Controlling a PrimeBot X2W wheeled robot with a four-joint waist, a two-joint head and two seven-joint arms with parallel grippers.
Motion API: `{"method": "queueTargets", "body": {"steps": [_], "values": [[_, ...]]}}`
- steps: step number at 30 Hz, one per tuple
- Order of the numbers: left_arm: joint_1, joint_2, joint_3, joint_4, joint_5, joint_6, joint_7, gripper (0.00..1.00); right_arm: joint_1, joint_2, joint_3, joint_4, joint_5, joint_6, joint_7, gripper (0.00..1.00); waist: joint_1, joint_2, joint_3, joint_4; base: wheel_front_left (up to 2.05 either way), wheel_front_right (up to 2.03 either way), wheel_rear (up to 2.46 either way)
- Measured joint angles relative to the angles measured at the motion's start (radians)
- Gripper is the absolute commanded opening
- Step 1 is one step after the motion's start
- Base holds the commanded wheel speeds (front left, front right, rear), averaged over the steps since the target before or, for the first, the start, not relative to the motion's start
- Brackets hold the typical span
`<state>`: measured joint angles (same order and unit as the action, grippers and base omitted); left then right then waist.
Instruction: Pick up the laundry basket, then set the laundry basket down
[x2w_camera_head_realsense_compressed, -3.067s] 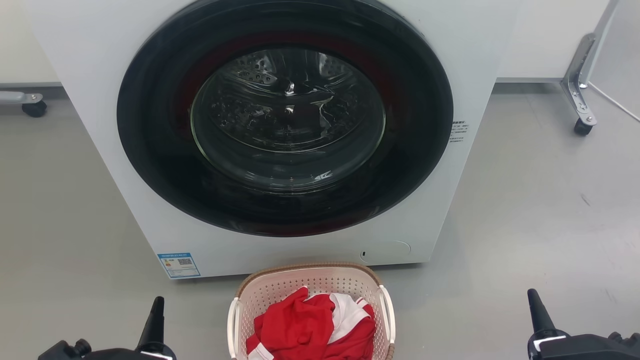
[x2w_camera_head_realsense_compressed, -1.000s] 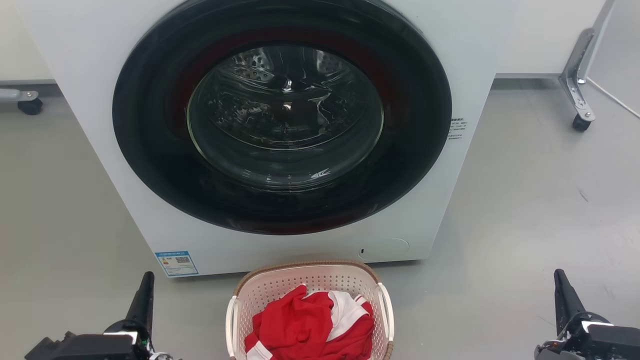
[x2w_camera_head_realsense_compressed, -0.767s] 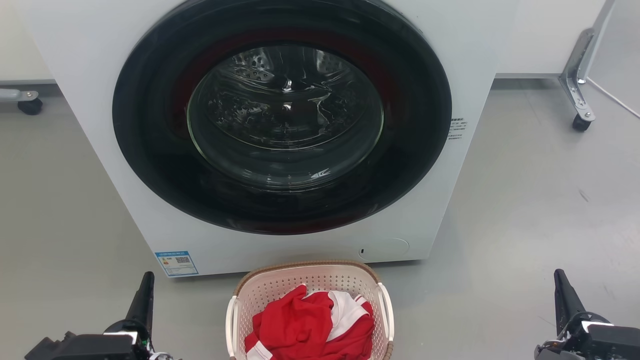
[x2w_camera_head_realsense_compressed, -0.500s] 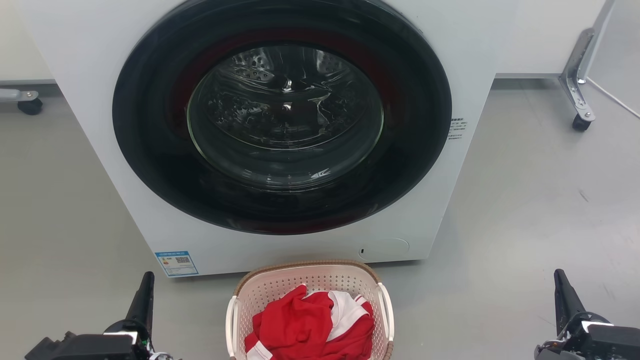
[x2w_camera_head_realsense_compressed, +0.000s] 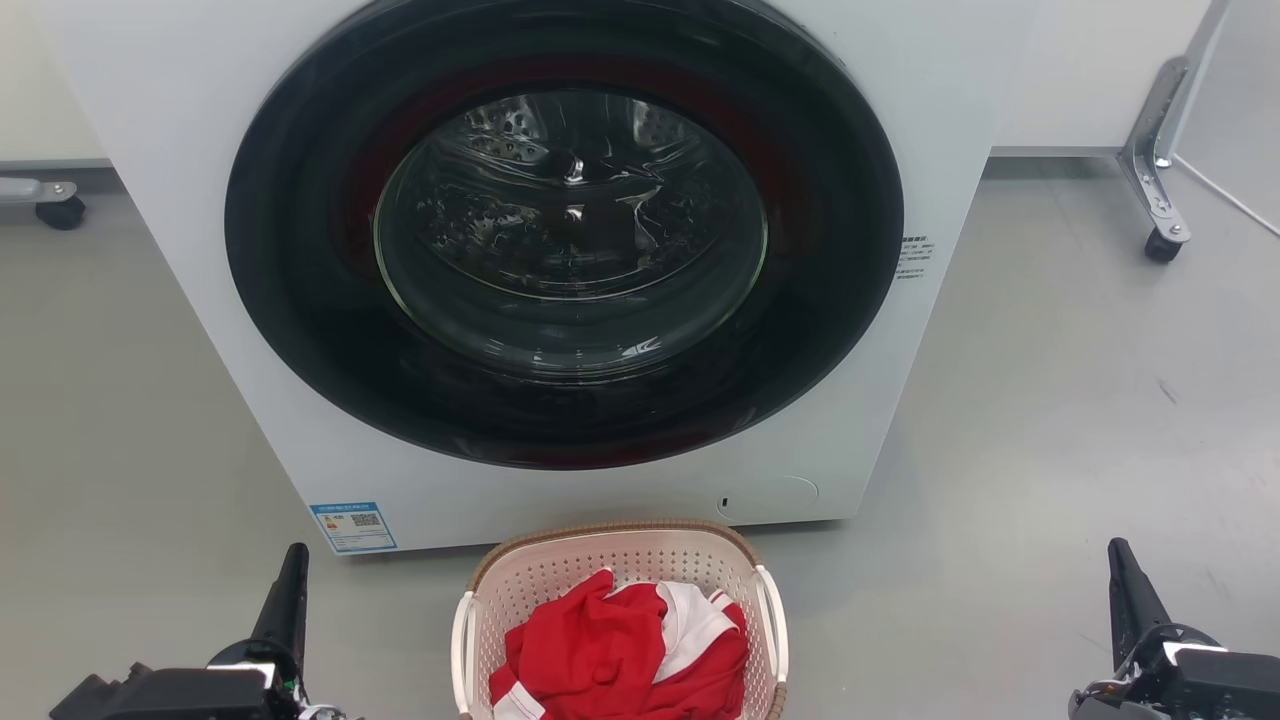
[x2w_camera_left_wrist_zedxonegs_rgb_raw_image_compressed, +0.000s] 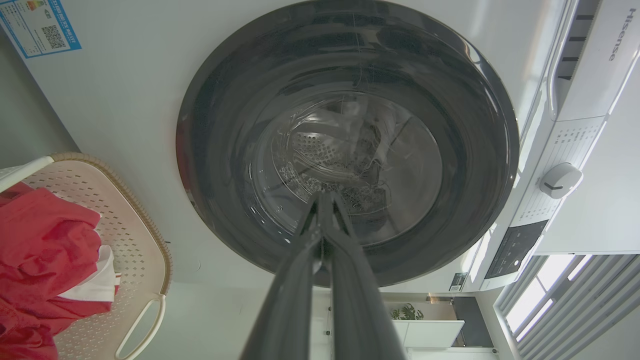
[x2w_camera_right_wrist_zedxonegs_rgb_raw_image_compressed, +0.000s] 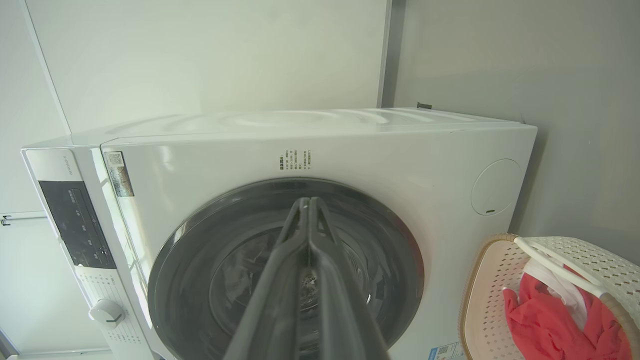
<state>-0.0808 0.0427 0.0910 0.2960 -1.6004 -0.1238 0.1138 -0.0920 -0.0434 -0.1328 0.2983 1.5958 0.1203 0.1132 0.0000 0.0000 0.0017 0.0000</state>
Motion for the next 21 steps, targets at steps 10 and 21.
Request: {"method": "queueTargets", "body": {"steps": [10,21], "values": [[0.0,0.0,0.0,0.0,0.0,0.0,0.0,0.0,0.0,0.0,0.0,0.0,0.001,0.0,0.0,0.0,0.0,0.0,0.0,0.0,0.0,0.0,0.0],[0.0,0.0,0.0,0.0,0.0,0.0,0.0,0.0,0.0,0.0,0.0,0.0,0.001,0.0,0.0,0.0,0.0,0.0,0.0,0.0,0.0,0.0,0.0]]}}
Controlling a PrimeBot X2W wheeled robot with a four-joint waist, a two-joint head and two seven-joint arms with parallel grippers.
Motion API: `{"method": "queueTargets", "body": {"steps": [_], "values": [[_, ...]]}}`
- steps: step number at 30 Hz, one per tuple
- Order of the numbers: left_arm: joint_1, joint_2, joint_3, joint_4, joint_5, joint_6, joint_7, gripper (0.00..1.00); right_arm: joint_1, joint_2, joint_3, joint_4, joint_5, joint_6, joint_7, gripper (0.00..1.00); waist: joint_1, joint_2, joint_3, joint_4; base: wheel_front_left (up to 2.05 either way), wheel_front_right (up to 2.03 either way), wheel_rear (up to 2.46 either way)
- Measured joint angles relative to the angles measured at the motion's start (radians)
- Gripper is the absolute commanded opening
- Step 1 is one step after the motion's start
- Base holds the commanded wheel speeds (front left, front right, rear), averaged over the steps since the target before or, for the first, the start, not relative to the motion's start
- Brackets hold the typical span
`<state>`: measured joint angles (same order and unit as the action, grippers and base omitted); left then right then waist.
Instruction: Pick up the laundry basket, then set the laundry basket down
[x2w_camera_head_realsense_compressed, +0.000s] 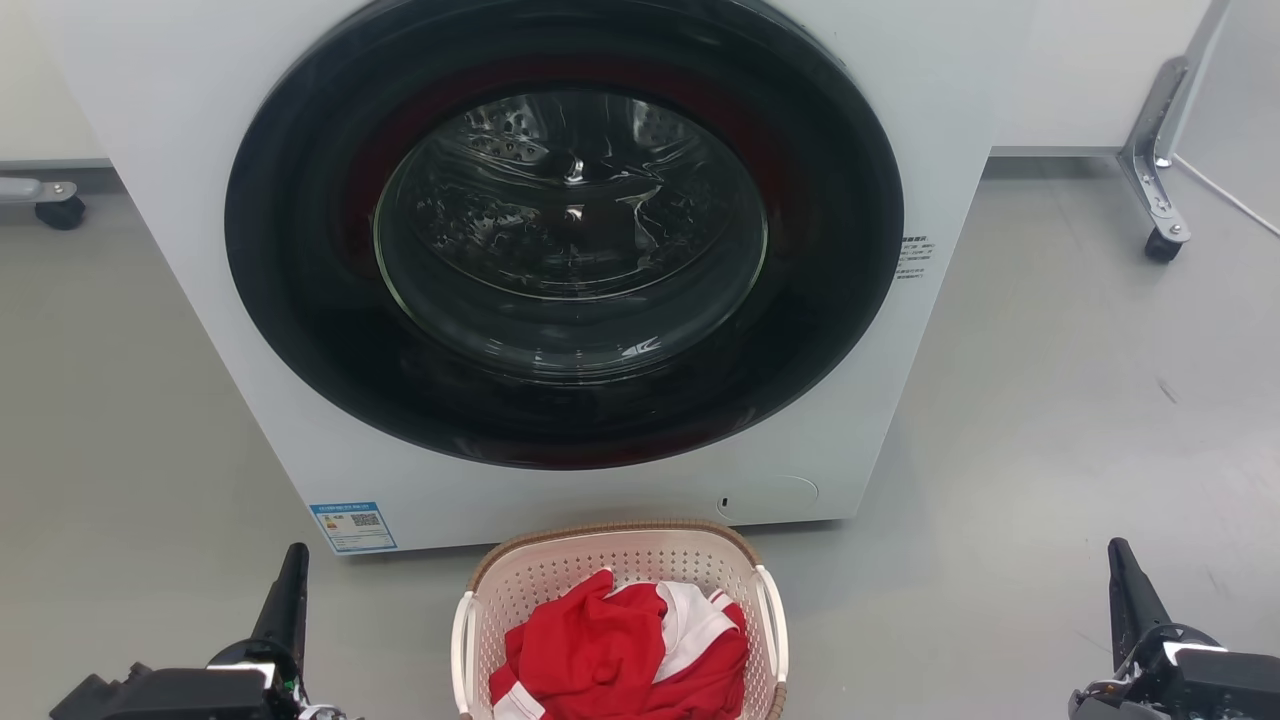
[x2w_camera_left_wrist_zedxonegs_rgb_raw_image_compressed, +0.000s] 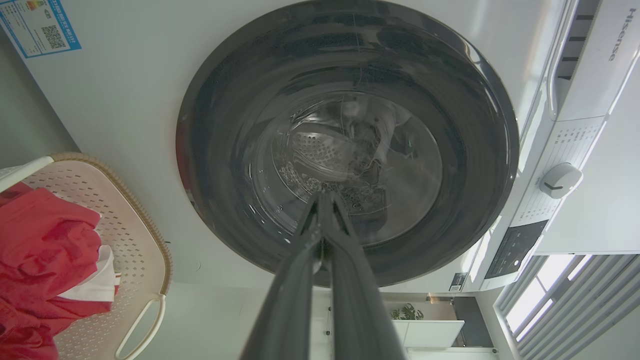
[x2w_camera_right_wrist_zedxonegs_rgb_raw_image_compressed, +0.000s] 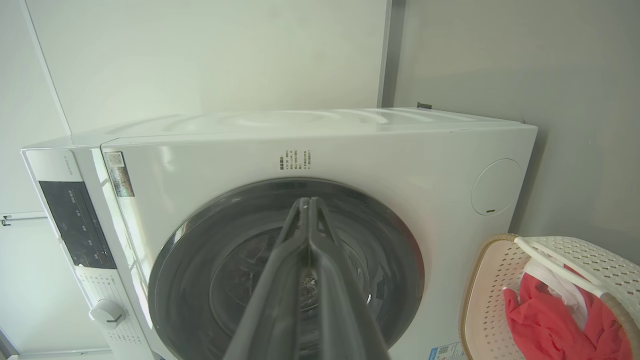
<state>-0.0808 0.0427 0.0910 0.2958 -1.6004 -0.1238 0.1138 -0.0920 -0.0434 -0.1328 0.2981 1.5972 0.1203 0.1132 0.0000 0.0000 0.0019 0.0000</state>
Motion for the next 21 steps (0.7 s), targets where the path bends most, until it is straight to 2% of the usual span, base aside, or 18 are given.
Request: {"method": "queueTargets", "body": {"steps": [21], "values": [[0.0,0.0,0.0,0.0,0.0,0.0,0.0,0.0,0.0,0.0,0.0,0.0,0.0,0.0,0.0,0.0,0.0,0.0,0.0,0.0,0.0,0.0,0.0]]}}
